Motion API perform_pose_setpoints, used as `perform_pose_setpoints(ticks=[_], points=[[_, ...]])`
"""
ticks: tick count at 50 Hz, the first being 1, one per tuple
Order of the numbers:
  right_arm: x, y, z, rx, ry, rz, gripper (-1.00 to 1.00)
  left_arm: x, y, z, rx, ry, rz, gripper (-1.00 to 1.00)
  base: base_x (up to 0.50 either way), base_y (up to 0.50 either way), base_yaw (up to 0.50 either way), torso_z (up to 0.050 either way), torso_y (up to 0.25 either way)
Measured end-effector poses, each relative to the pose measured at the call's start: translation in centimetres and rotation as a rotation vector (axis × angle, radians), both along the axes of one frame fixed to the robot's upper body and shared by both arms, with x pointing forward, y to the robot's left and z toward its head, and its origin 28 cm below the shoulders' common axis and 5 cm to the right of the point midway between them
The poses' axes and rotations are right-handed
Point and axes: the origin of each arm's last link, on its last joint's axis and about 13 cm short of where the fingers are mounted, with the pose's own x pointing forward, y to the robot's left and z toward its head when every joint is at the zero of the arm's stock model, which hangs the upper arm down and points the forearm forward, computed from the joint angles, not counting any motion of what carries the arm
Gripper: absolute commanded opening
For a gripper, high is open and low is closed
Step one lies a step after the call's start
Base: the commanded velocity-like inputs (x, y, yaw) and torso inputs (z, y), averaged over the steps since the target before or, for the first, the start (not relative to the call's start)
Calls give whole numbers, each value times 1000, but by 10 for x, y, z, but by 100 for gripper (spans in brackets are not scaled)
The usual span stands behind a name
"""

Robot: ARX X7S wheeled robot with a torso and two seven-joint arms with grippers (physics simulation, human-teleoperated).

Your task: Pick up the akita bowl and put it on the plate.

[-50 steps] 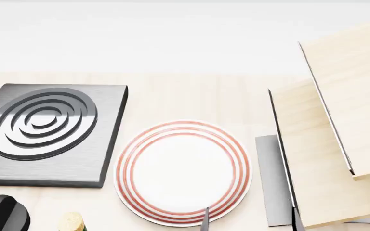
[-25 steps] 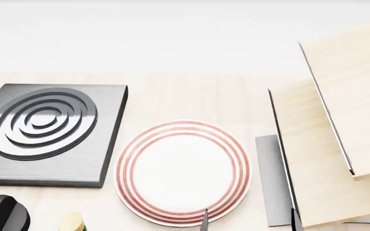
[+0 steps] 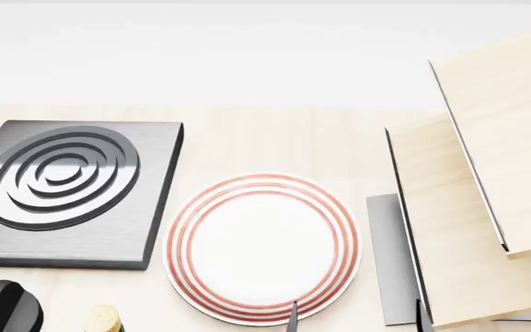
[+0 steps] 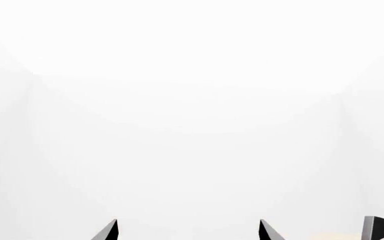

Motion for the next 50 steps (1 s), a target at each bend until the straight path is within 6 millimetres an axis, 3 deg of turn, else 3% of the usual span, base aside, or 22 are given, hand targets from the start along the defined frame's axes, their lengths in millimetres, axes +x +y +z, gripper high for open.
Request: perform_pose_setpoints(ticks=[41, 42, 50], points=[[1, 1, -6, 1, 10, 6, 100, -1, 9, -32, -22, 75, 40, 100, 0, 0, 0, 0, 0], [1, 1, -6, 1, 11, 7, 100, -1, 9, -33, -21, 77, 39, -100, 0, 0, 0, 0, 0], [1, 1, -7, 4, 12, 9, 100, 3, 11, -33, 31, 65, 42, -100, 0, 0, -1, 0, 0]])
